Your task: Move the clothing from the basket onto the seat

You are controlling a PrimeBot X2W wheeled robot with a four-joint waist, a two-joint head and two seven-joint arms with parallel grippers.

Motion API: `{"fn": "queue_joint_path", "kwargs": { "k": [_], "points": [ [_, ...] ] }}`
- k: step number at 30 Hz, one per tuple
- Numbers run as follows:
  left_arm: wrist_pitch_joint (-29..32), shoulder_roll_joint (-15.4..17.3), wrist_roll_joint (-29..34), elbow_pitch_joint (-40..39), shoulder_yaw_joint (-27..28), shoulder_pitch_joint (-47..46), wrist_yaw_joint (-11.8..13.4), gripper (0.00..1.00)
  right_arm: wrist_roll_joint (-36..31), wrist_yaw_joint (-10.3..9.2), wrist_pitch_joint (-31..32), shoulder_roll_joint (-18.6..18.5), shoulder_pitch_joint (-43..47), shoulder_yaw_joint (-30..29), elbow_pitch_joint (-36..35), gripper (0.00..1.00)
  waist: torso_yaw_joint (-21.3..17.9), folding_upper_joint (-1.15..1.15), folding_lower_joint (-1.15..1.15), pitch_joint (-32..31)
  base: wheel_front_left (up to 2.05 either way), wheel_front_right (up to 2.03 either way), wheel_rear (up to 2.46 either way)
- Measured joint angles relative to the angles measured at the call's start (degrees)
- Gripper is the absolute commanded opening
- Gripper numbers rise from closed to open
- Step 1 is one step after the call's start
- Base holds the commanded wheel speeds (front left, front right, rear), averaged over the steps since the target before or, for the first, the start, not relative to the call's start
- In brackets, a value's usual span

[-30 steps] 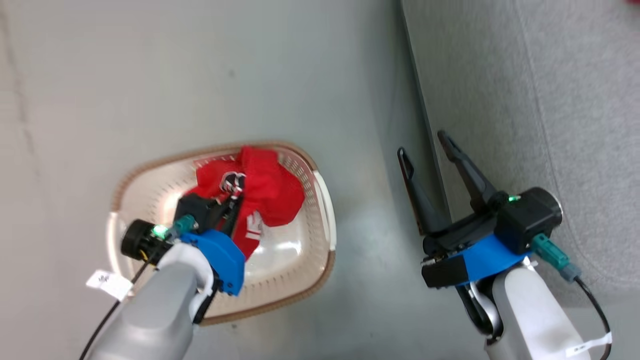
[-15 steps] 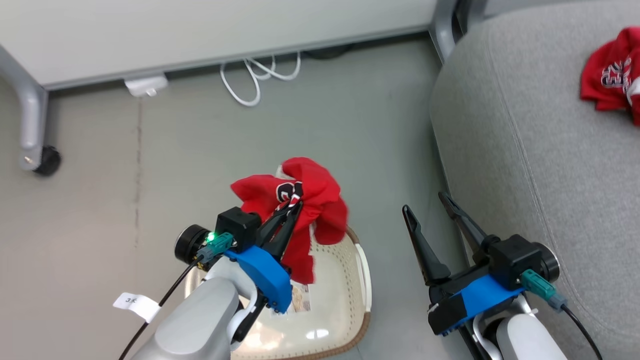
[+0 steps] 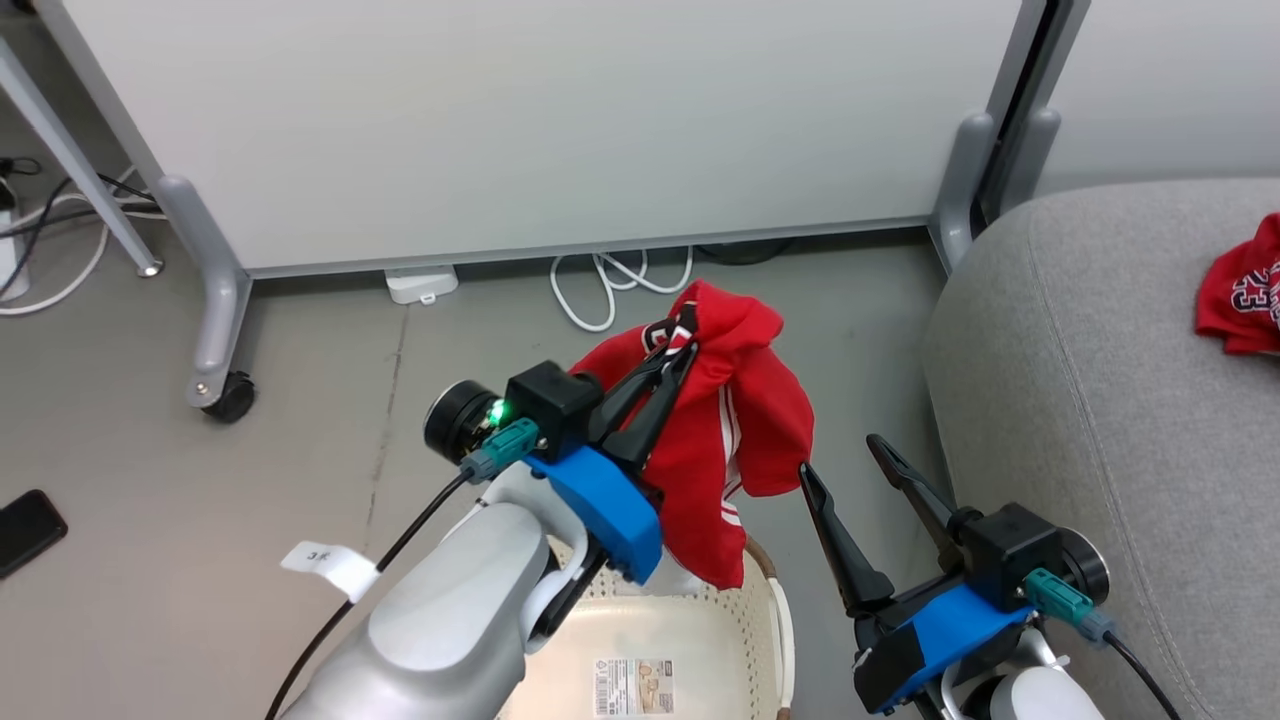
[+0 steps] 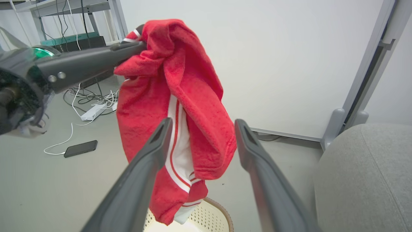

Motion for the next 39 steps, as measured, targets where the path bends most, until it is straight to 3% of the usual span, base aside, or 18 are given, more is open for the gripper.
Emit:
{"fn": "queue_joint_path", "kwargs": {
  "k": [19, 24, 26, 39],
  "points": [
    [2.2, -0.7, -1.2, -0.1, -1.9, -3.1, 0.0, 0.0, -0.4, 0.0, 1.5, 0.0, -2.5, 0.1, 3.9, 1.0, 0.4, 0.0, 0.01, -1.5, 0.0, 0.0, 0.0],
    [2.2, -0.5, -1.4, -0.2, -2.5, -4.3, 0.0, 0.0, -1.3, 0.0, 2.1, 0.0, -8.8, 0.7, 9.8, 1.0, 0.3, 0.0, 0.02, -0.2, 0.0, 0.0, 0.0],
    [2.2, -0.5, -1.7, -0.3, -3.3, -5.5, 0.0, 0.0, -1.0, 0.0, 2.0, 0.0, -15.8, 2.2, 17.9, 1.0, 0.4, 0.0, 0.02, 1.3, 0.0, 0.0, 0.0],
    [1.5, -0.6, -3.7, 0.0, -6.6, -7.4, 0.0, 0.0, 5.0, 0.0, -2.6, 0.0, -29.8, 5.5, 39.3, 1.0, 1.4, 0.0, 0.02, 2.3, 0.0, 0.0, 0.0]
  ]
}}
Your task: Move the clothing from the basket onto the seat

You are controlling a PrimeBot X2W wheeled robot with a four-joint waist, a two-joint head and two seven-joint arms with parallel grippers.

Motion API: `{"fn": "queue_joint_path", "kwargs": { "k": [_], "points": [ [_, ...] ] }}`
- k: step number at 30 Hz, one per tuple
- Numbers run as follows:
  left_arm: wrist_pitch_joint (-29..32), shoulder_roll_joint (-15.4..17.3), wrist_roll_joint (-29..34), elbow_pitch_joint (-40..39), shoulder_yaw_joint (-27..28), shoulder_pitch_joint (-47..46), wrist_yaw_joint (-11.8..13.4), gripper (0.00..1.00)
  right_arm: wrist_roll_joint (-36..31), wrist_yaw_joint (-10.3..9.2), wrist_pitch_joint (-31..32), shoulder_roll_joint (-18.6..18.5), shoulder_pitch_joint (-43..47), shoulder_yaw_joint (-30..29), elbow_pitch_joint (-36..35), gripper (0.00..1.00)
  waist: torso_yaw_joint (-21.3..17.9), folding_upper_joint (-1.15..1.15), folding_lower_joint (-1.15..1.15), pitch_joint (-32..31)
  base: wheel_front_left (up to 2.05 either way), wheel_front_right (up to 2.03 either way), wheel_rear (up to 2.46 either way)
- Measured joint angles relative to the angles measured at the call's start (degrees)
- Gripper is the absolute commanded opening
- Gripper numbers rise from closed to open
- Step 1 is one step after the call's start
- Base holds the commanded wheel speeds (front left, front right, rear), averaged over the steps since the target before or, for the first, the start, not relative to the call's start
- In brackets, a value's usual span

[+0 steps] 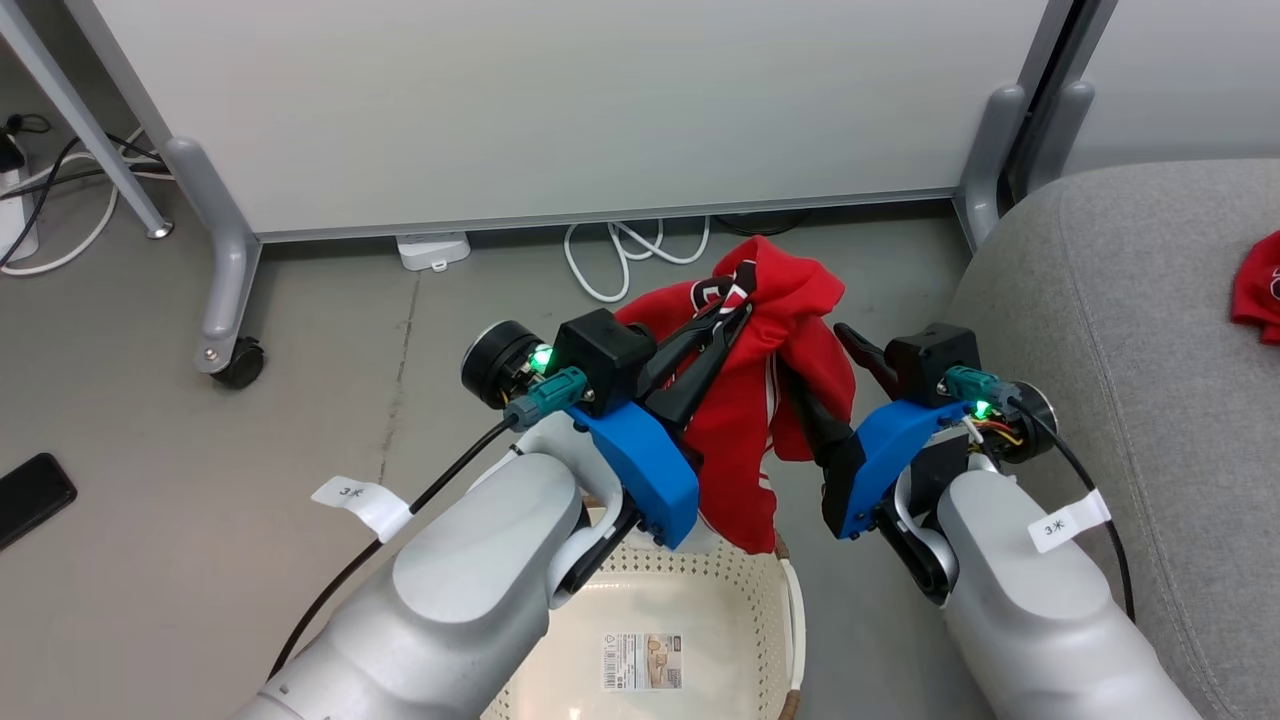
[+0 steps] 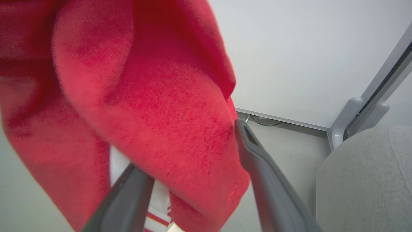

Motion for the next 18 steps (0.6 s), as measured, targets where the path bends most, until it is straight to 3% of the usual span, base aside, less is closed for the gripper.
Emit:
{"fn": "queue_joint_path", "kwargs": {
  "k": [2, 3, 16, 17, 18],
  "points": [
    [-0.1, 0.1, -0.3, 0.1, -0.4, 0.0, 0.0, 0.0, 1.8, 0.0, -1.0, 0.0, -1.0, 0.2, 2.2, 0.18, 0.1, 0.0, 0.0, -0.1, 0.0, 0.0, 0.0],
    [-0.1, 0.1, -0.5, 0.2, -0.6, -0.1, 0.0, 0.0, 2.3, 0.0, -1.8, 0.0, -1.4, 0.7, 3.0, 0.0, 0.1, 0.0, 0.0, -0.1, 0.0, 0.0, 0.0],
    [-0.9, 0.5, -1.6, 1.3, -1.6, -0.2, 0.0, 0.0, 8.2, 0.0, -5.8, 0.0, -3.2, 5.4, 8.5, 0.0, -1.0, 0.0, -0.01, -1.6, 0.0, 0.0, 0.0],
    [-1.0, 0.5, -1.6, 1.4, -1.6, -0.2, 0.0, 0.18, 8.5, 0.0, -5.9, 0.0, -3.3, 5.7, 8.7, 0.0, -1.1, 0.0, -0.01, -1.6, 0.0, 0.0, 0.0],
    [-1.0, 0.5, -1.7, 1.5, -1.6, -0.2, 0.0, 0.53, 8.7, 0.0, -6.0, 0.0, -3.4, 5.9, 8.9, 0.0, -1.1, 0.0, -0.01, -1.6, 0.0, 0.0, 0.0]
  ]
}}
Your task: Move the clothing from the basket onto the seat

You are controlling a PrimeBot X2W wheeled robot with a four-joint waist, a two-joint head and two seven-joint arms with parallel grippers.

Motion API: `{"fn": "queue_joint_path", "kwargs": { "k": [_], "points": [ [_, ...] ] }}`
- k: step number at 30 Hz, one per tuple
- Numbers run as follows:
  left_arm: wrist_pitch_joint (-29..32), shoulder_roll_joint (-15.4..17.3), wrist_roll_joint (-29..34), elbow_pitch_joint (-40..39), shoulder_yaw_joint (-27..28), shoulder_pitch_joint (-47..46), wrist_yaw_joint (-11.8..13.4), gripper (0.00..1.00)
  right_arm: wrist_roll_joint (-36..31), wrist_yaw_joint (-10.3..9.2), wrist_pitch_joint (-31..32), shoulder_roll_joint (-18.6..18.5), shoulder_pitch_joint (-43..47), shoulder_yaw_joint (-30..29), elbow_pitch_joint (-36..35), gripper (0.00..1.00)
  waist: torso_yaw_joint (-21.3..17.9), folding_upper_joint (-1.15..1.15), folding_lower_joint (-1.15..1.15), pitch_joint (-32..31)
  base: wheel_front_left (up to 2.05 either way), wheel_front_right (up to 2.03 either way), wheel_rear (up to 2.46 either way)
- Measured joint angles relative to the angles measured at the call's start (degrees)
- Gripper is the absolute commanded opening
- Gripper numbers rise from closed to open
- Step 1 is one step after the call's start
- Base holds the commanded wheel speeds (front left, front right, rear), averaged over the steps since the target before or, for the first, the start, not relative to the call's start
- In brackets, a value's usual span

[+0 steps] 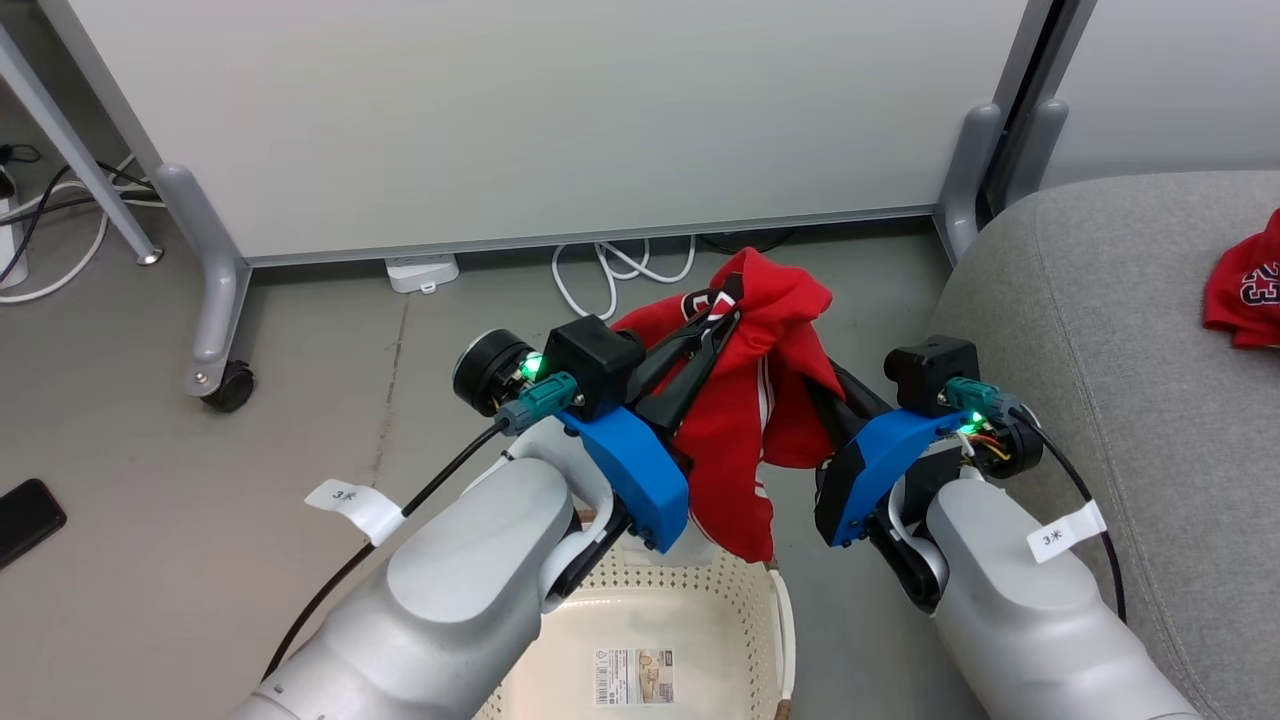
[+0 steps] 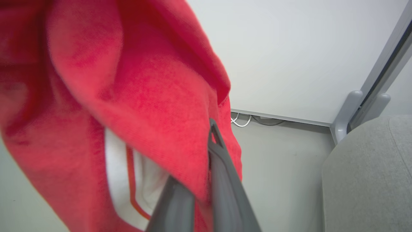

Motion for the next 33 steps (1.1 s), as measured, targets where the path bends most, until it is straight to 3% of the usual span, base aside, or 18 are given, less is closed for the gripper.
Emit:
{"fn": "queue_joint_path", "kwargs": {
  "k": [1, 15, 23, 33],
  "points": [
    [0.0, 0.0, 0.0, 0.0, 0.0, 0.0, 0.1, 1.0, 0.2, 0.0, -0.3, 0.0, 0.0, 0.2, 0.2, 0.0, 0.0, 0.0, 0.0, 0.0, 0.0, 0.0, 0.0],
    [-0.7, 2.2, -0.4, -1.5, 3.3, 4.9, 1.9, 1.0, 1.8, 0.0, -0.9, 0.0, -0.9, -0.1, 0.4, 0.0, -0.5, 0.0, 0.0, -0.2, 0.0, 0.0, 0.0],
    [-0.8, 5.4, 5.0, -13.0, 14.2, 15.3, 3.8, 1.0, 0.0, 0.0, -1.0, 0.0, -0.3, -2.8, -4.7, 0.0, -1.9, 0.0, 0.0, 0.5, 0.0, 0.0, 0.0],
    [-0.8, 5.3, 14.6, -20.8, 28.5, 31.2, 2.3, 1.0, -0.6, 0.0, -1.0, 0.0, 1.5, -1.6, -9.6, 0.0, -5.0, 0.0, 0.0, 0.7, 0.0, 0.0, 0.0]
  ]
}}
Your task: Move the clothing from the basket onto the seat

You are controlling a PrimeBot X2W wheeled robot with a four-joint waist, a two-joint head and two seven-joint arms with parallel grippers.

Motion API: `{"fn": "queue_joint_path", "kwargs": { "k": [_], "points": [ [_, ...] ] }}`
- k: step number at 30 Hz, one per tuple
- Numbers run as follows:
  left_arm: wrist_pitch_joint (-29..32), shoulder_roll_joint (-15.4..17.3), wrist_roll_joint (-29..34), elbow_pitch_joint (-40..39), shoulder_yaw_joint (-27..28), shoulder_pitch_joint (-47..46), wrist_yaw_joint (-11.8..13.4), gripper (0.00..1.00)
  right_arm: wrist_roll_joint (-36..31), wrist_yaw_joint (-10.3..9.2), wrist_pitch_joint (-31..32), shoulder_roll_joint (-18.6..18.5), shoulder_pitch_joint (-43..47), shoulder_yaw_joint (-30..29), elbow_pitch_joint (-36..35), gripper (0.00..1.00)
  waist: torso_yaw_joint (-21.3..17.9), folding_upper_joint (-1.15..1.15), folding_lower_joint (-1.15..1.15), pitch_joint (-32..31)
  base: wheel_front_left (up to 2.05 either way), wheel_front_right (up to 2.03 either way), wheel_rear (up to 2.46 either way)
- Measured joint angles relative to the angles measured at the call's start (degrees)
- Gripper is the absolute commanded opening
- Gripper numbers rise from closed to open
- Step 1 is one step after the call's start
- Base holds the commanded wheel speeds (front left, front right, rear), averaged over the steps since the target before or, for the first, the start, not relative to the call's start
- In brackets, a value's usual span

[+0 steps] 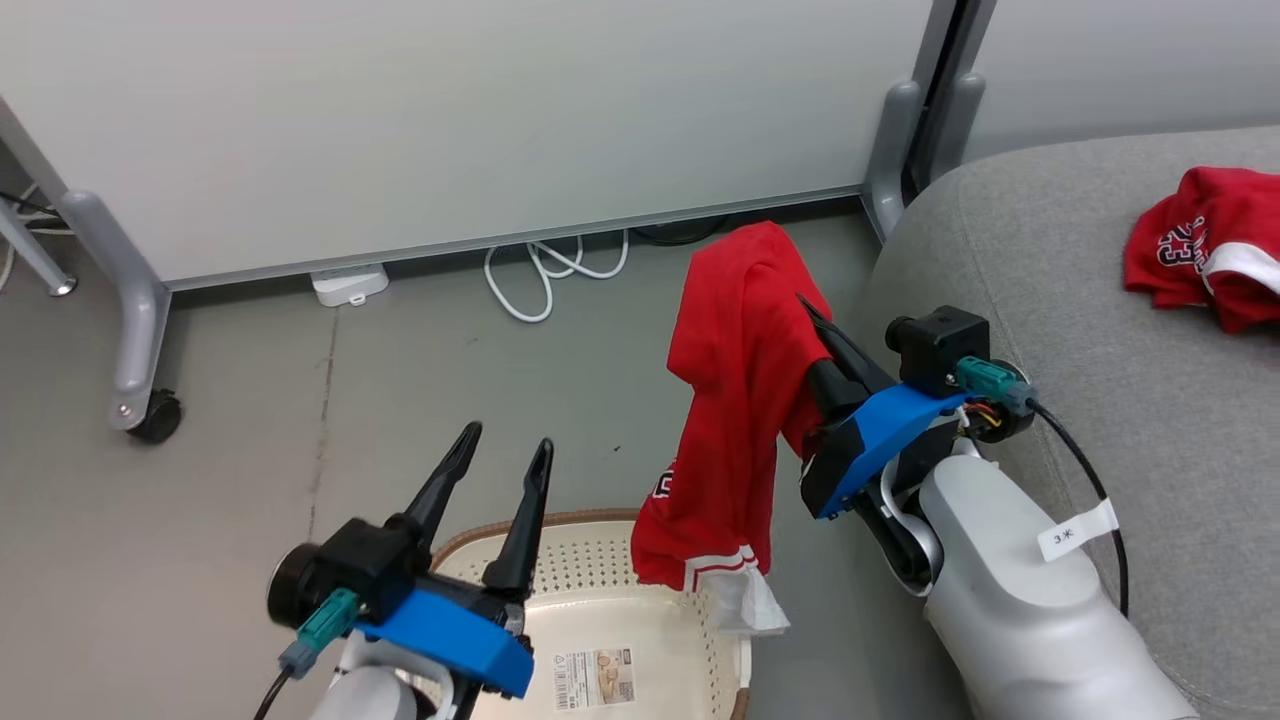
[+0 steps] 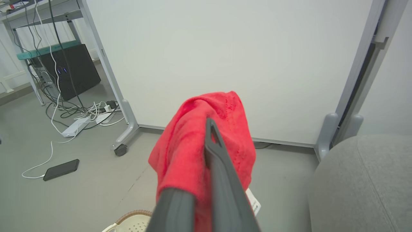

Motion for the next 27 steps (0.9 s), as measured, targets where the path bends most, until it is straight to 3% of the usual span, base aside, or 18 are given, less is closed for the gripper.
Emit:
{"fn": "queue_joint_path", "kwargs": {
  "k": [9, 17, 27],
  "points": [
    [0.0, -2.5, 4.8, -1.1, 7.9, 7.0, -1.5, 1.0, 0.3, 0.0, 0.0, 0.0, 1.2, 1.0, -2.7, 0.0, -3.8, 0.0, 0.0, 0.1, 0.0, 0.0, 0.0],
    [0.0, -3.4, 7.4, -2.3, 9.8, 6.8, -2.0, 1.0, 0.4, 0.0, 0.0, 0.0, 3.1, -0.5, -7.7, 0.0, -7.6, 0.0, 0.0, 1.3, 0.0, 0.0, 0.0],
    [0.0, -1.3, 7.5, -3.6, 9.5, 5.3, -2.1, 1.0, 0.1, 0.0, 0.1, 0.0, 8.4, -1.3, -17.0, 0.0, -16.9, 0.0, 0.0, 3.3, 0.0, 0.0, 0.0]
  ]
}}
